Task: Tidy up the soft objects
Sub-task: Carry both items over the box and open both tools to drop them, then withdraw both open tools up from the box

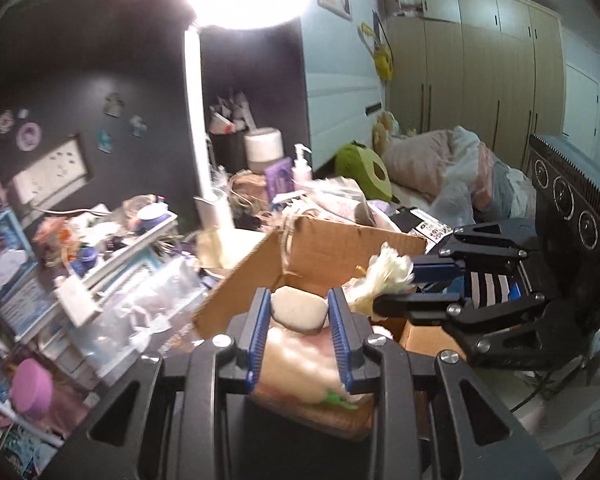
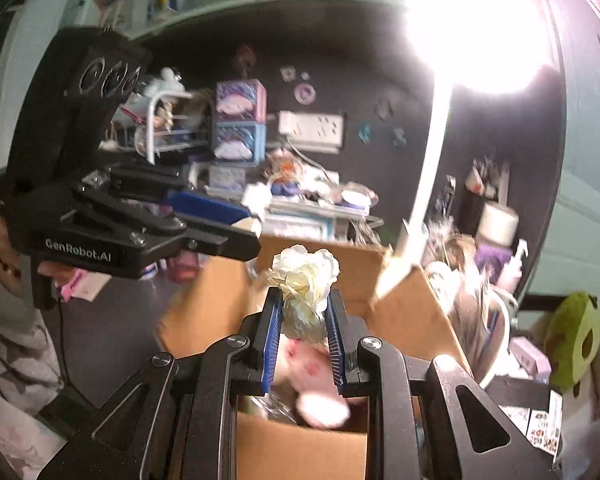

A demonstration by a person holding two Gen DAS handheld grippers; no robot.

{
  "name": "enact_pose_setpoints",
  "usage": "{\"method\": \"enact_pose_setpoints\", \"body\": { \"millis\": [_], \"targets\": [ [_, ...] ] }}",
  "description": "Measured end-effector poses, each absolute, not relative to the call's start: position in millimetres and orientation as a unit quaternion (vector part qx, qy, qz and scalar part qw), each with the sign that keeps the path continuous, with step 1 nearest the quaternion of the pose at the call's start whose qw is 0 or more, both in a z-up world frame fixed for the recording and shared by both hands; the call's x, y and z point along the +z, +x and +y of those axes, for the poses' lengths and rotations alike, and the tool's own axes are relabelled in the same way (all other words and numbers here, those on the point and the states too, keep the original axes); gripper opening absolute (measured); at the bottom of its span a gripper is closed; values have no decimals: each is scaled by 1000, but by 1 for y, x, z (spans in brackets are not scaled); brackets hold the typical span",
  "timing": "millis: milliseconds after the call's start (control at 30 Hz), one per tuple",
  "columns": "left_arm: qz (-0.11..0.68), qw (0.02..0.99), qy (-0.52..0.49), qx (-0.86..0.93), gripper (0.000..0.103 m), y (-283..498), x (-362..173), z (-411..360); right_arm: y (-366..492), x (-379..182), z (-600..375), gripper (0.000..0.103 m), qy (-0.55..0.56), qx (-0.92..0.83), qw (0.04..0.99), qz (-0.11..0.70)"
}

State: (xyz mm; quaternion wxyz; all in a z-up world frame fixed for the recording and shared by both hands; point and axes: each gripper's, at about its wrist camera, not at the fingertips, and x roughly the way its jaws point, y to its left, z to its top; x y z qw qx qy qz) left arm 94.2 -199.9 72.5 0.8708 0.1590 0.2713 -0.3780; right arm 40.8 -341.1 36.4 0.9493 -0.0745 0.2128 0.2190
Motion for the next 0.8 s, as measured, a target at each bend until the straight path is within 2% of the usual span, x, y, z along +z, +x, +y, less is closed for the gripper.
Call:
{"method": "enact_pose_setpoints", "body": {
  "millis": [200,333,600,667,800],
  "targets": [
    [298,856,173,-386,27,108,62,-227,49,17,-358,20,-79,233,938,246],
    [312,853,175,-380,27,116,56,-233,53,11,-365,37,-87,236,935,250],
    [325,847,184,-378,27,116,50,-234,60,7,-373,39,-78,244,935,246],
    [329,845,184,-379,31,117,48,-235,62,6,-373,39,-74,246,934,247],
    [329,848,185,-372,45,118,47,-233,64,5,-373,39,-75,245,934,248]
  ]
}}
